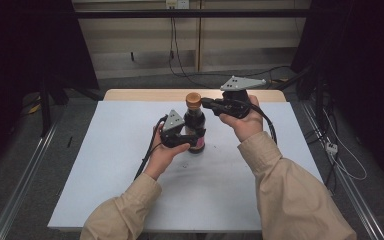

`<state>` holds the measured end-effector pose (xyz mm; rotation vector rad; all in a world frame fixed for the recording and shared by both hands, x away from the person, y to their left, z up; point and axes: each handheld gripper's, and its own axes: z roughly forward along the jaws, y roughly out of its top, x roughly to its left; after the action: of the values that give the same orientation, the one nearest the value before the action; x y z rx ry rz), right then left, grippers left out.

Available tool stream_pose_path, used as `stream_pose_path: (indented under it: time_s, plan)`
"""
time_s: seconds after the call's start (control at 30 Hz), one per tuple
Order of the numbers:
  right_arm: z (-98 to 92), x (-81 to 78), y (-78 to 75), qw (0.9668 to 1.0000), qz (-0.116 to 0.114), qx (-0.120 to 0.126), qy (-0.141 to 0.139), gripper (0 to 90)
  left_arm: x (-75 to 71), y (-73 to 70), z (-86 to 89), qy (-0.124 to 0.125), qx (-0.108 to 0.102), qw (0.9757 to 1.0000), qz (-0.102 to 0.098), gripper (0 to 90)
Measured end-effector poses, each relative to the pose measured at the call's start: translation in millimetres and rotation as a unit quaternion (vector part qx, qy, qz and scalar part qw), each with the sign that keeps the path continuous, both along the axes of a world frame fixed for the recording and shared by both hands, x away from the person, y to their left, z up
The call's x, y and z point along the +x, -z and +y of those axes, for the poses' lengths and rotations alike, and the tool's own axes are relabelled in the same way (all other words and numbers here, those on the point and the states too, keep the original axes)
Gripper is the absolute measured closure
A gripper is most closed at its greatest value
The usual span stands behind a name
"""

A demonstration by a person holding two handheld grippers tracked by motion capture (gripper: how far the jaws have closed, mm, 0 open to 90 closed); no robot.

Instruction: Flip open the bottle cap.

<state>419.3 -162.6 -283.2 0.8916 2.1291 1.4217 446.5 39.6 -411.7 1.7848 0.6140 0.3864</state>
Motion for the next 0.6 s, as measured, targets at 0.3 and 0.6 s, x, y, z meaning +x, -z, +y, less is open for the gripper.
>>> stream_pose_path:
  time_s: [0.3, 0.6]
  plan:
    - [-4.1, -2.5, -8.1, 0.9961, -0.031, 0.083, 0.005, 90.0, -2.2, 0.0, -4.2, 0.004, 0.009, 0.9999, -0.010, 31.0]
    - [6.3, -7.1, -32.0, 0.9991, -0.041, 0.015, 0.002, 90.0, -3.7, -0.5, -5.5, -0.011, 0.007, 0.9999, -0.002, 30.7]
